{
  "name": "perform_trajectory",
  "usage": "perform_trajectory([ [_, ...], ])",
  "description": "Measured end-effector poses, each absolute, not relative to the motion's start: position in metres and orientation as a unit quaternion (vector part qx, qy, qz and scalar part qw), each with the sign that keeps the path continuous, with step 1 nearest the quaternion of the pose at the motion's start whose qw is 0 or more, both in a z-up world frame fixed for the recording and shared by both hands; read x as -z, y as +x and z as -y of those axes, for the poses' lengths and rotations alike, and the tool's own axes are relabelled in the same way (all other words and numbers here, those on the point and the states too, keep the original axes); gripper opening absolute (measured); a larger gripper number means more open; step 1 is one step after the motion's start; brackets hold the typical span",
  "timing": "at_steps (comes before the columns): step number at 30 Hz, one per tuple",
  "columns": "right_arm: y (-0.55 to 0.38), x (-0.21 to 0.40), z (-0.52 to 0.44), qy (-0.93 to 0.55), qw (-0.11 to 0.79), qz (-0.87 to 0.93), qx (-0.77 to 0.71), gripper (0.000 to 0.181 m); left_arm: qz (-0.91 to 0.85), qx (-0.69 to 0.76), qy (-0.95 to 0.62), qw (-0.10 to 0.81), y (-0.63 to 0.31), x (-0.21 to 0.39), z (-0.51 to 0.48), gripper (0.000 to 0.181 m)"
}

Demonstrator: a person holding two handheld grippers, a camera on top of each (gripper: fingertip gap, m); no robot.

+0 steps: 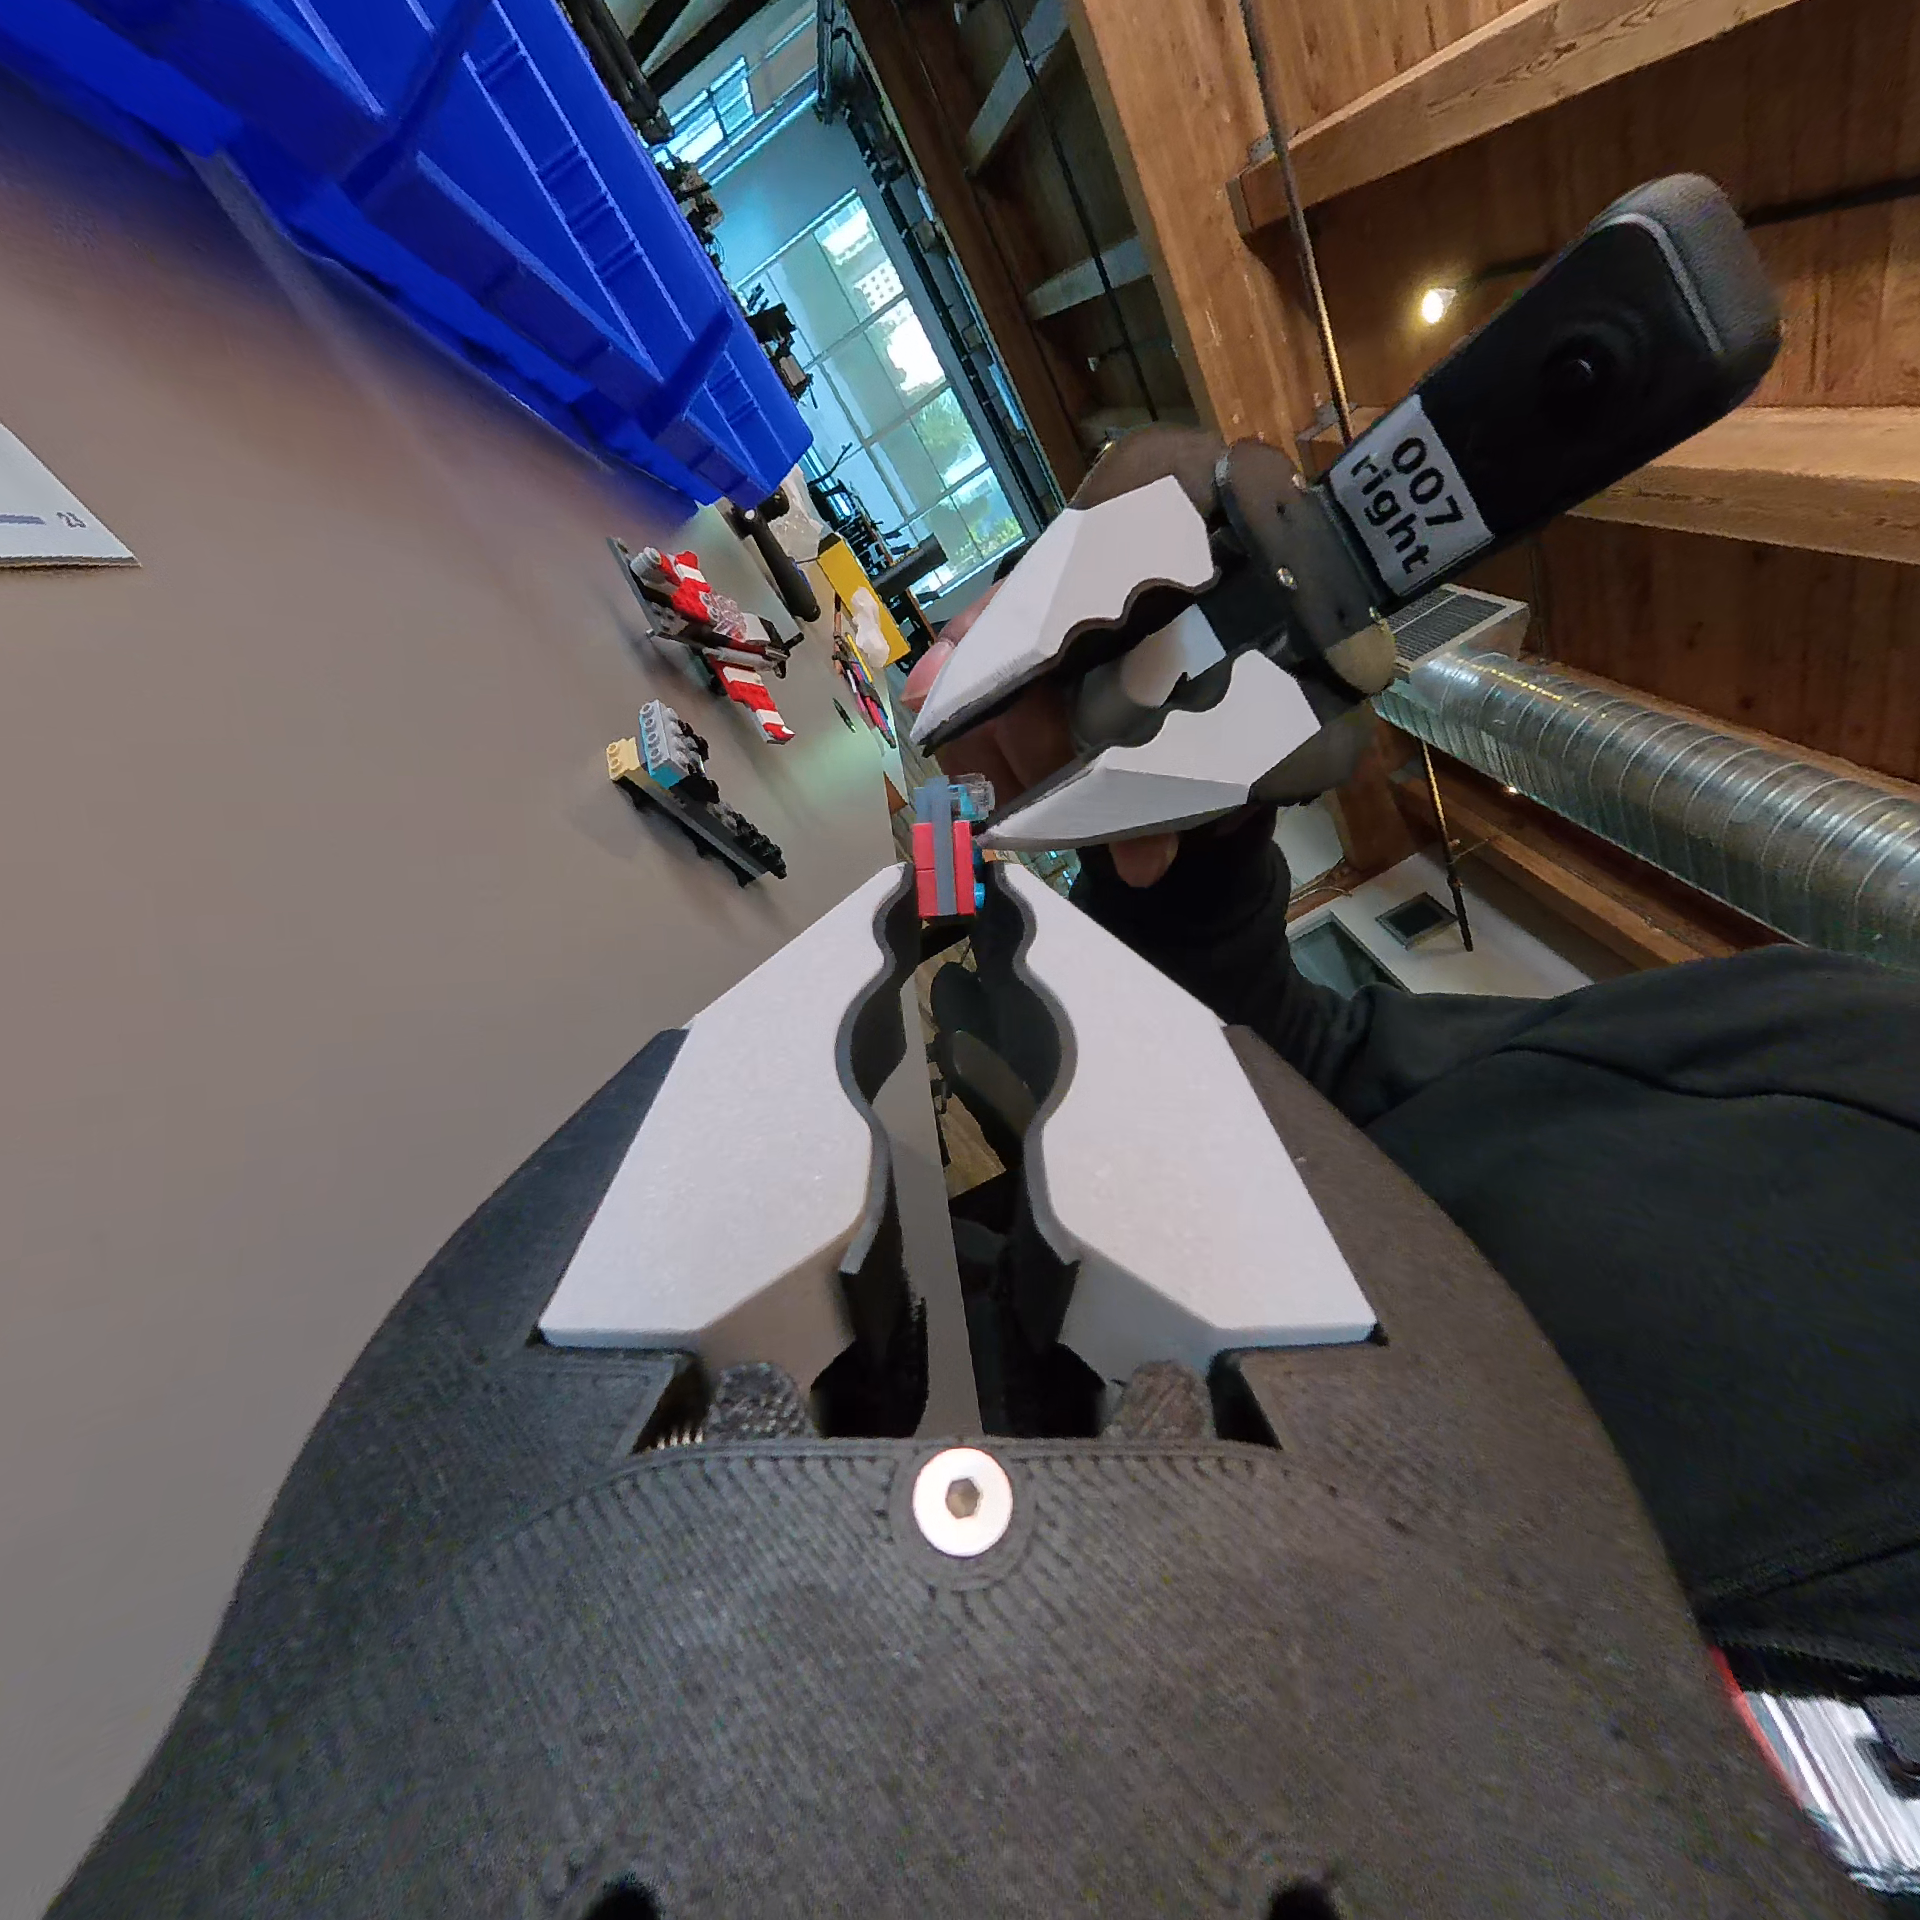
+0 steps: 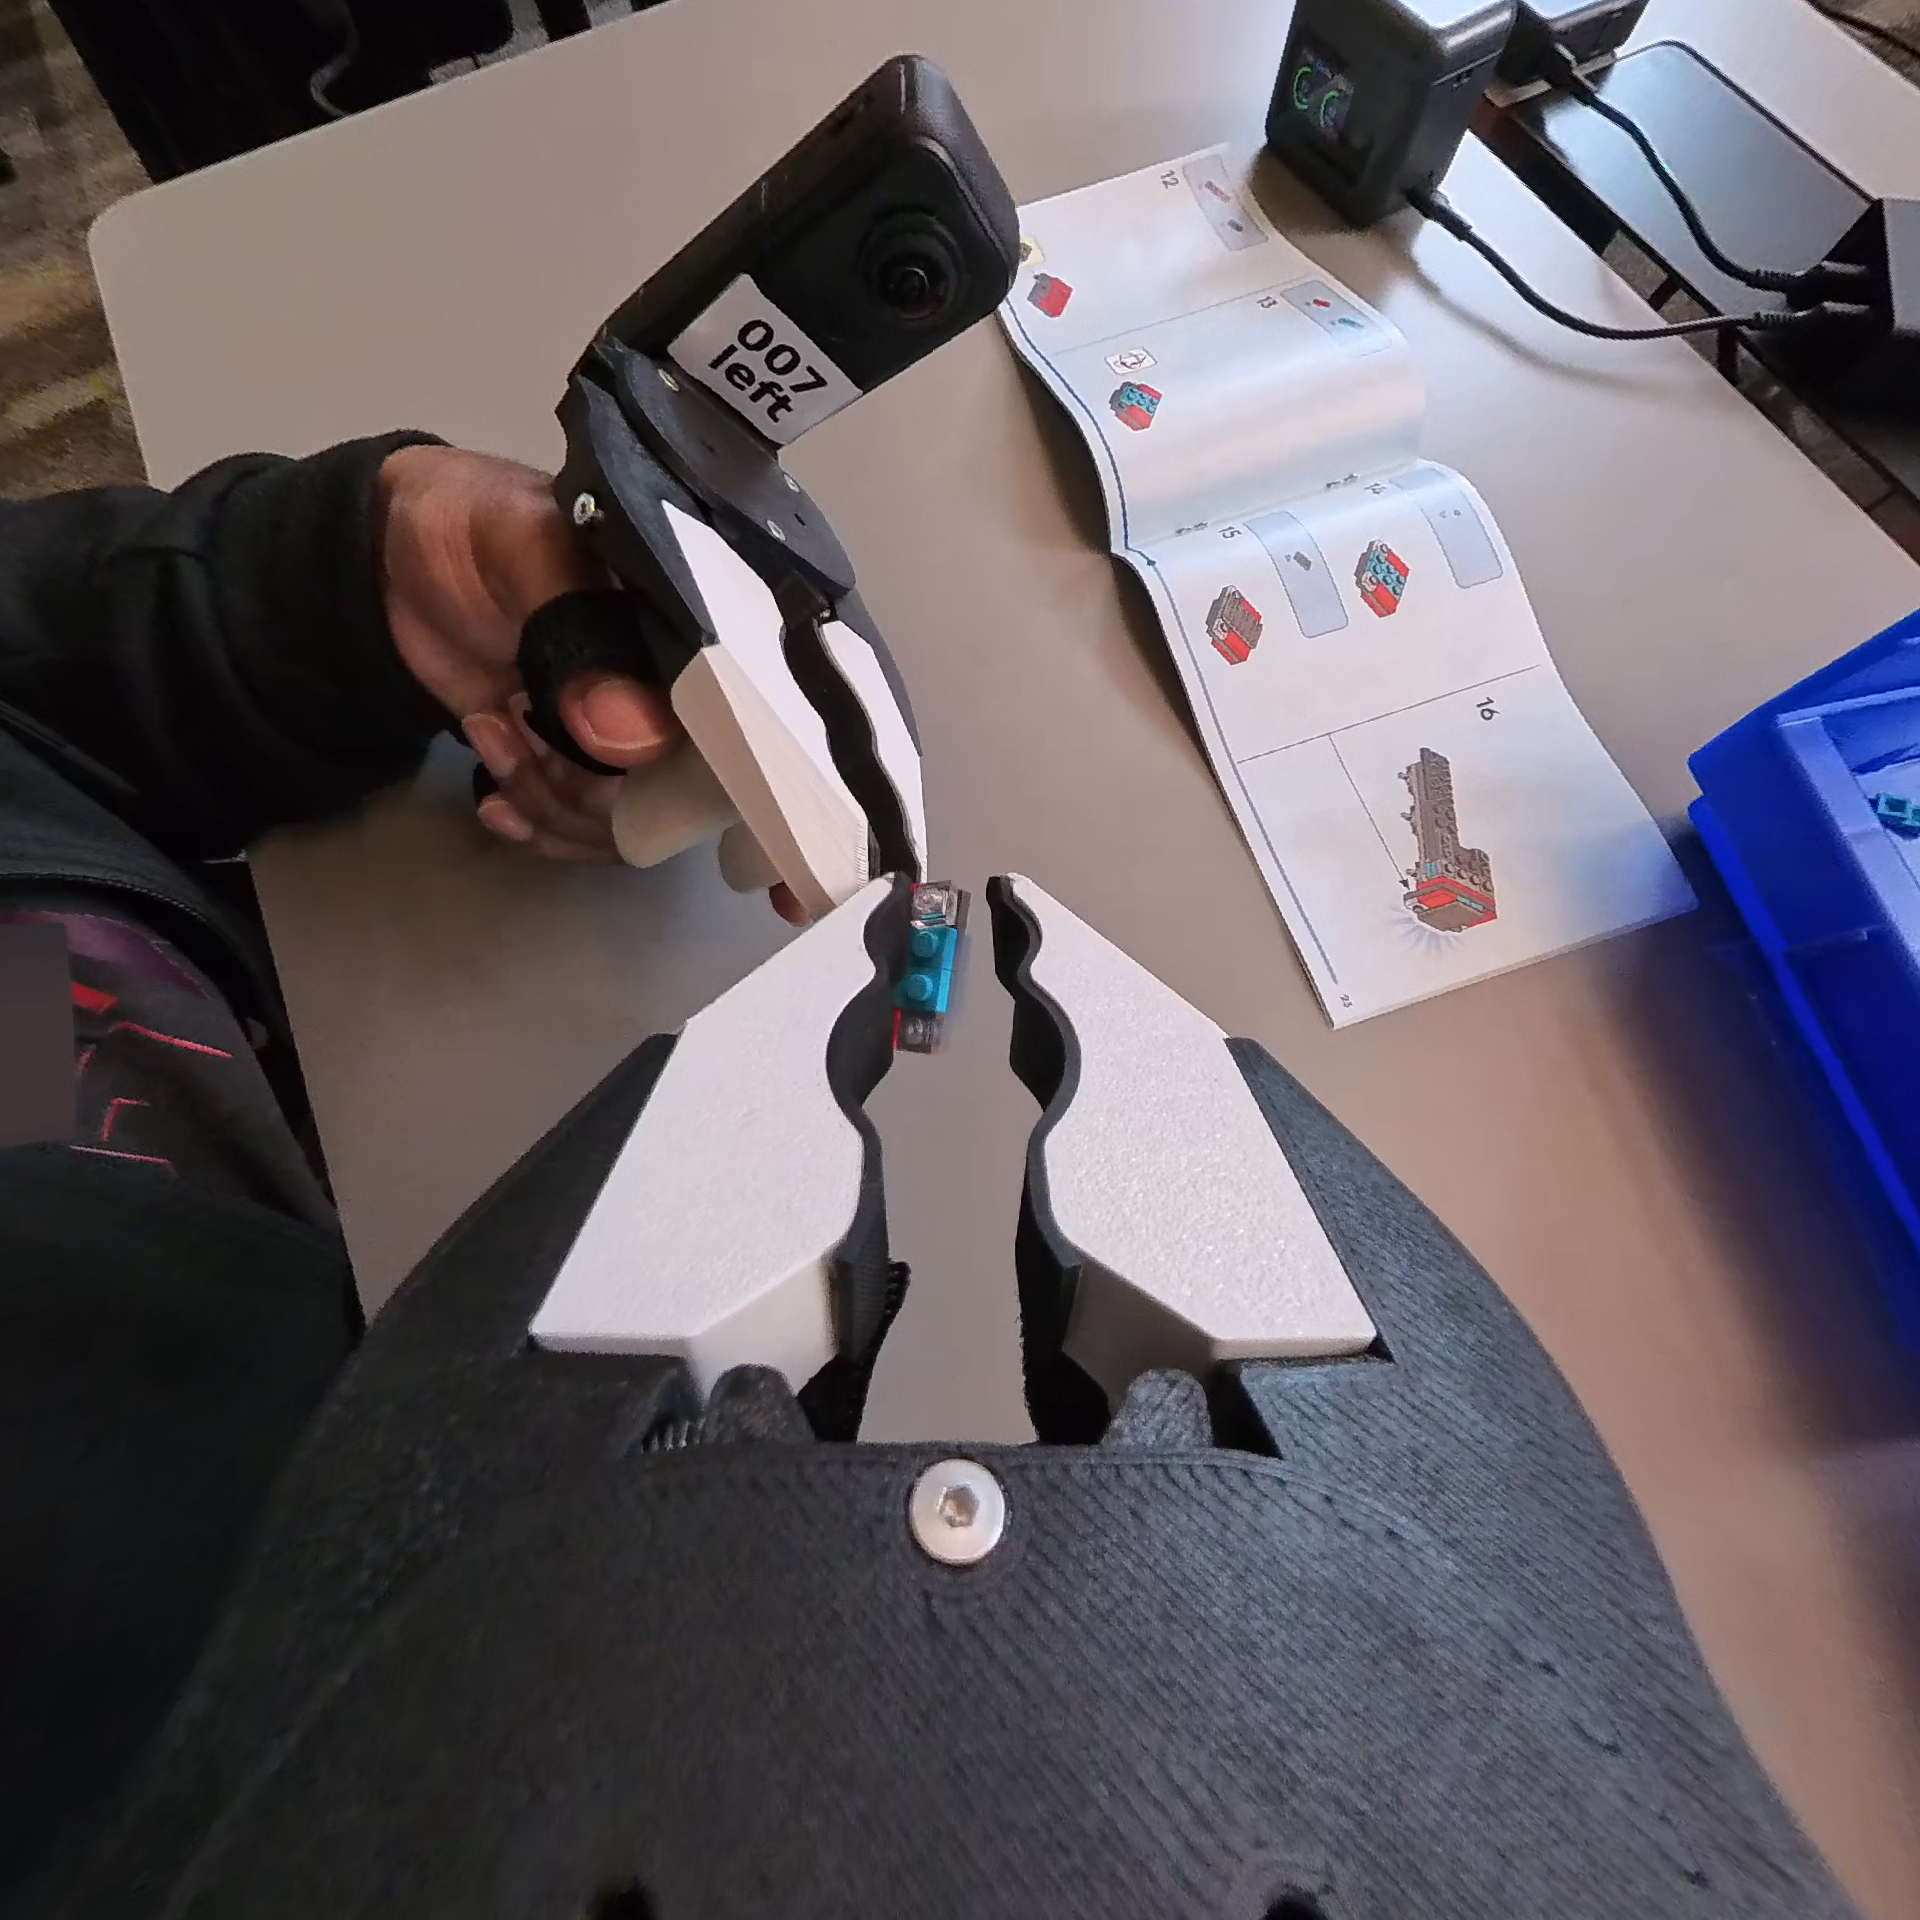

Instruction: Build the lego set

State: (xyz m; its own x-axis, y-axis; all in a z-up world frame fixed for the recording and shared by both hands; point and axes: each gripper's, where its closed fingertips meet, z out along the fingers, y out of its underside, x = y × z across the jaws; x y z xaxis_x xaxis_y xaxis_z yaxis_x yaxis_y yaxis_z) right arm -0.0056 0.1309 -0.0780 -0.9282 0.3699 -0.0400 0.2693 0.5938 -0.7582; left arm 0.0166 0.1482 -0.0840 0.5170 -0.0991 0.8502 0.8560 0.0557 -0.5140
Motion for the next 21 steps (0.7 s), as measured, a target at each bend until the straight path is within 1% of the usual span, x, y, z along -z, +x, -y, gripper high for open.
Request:
perform_trajectory([
  [13, -0.0051, 0.0774, -0.1297, -0.194, 0.035, 0.878, -0.436, 0.019, 0.325, 0.377, -0.573, 0.651, 0.0172, 0.082, -0.1478, 0.013],
  [18, -0.0051, 0.0753, -0.1307, -0.2, 0.024, 0.874, -0.443, 0.023, 0.322, 0.381, -0.571, 0.652, 0.0179, 0.0806, -0.1478, 0.013],
  [21, -0.0014, 0.0702, -0.1308, -0.204, 0.001, 0.866, -0.457, 0.03, 0.324, 0.379, -0.571, 0.652, 0.0171, 0.0811, -0.1475, 0.013],
])
